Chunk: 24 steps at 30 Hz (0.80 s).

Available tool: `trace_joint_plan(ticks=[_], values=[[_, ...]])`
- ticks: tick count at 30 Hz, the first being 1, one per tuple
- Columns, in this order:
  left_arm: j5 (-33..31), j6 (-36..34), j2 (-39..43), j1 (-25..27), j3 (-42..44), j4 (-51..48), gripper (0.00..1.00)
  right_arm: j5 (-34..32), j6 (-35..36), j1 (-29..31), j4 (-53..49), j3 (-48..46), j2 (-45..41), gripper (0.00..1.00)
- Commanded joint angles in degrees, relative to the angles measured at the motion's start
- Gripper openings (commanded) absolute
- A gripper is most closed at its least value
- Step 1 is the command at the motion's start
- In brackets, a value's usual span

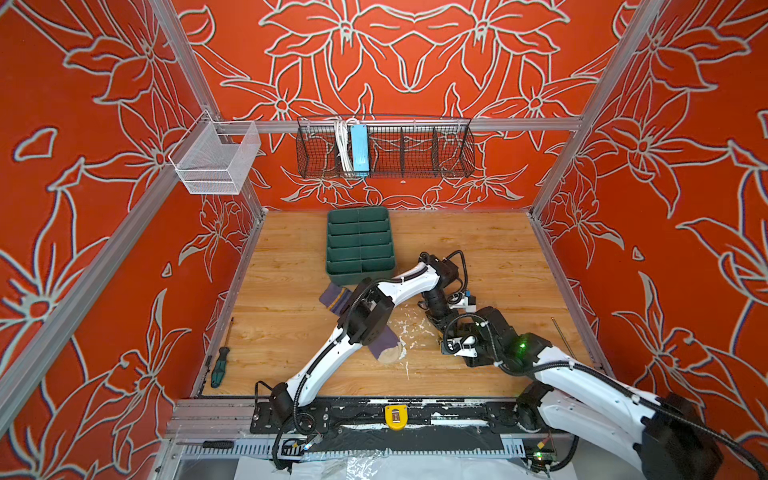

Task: Roll the socks

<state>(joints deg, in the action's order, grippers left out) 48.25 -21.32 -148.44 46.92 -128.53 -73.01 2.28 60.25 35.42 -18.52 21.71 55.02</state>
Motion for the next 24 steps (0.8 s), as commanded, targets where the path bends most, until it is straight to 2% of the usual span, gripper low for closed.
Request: trace_joint_plan(ticks=[1,3,6,11,13,18,24], values=[[-11.45,0.07,-6.6,1.6,4.52,-1.65,0.0,-1.81,1.14,0.45,3.91,0.06,2.24,0.63],[-11.09,0.01,-6.04,1.6,4.82,-1.16,0.0,-1.58,0.95,0.52,5.0,0.08,4.54,0.54],[-10.4,0.09,-4.75,1.51,5.46,0.14,0.05,-1.98,0.92,1.39,5.92,0.35,7.98,0.34],[-9.72,0.53,-0.8,1.06,8.44,4.39,0.21,-1.5,0.91,2.67,4.26,0.7,10.77,0.09],[-9.91,0.57,1.58,0.69,10.14,6.54,0.26,-0.88,0.84,3.37,3.09,0.61,11.23,0.02],[-12.46,1.81,13.11,-0.8,19.47,17.91,0.5,1.61,-0.7,4.43,0.01,0.83,11.42,0.0],[-18.62,5.23,30.15,-3.59,31.33,35.04,0.63,4.63,-2.38,4.52,-3.91,1.72,10.77,0.0]])
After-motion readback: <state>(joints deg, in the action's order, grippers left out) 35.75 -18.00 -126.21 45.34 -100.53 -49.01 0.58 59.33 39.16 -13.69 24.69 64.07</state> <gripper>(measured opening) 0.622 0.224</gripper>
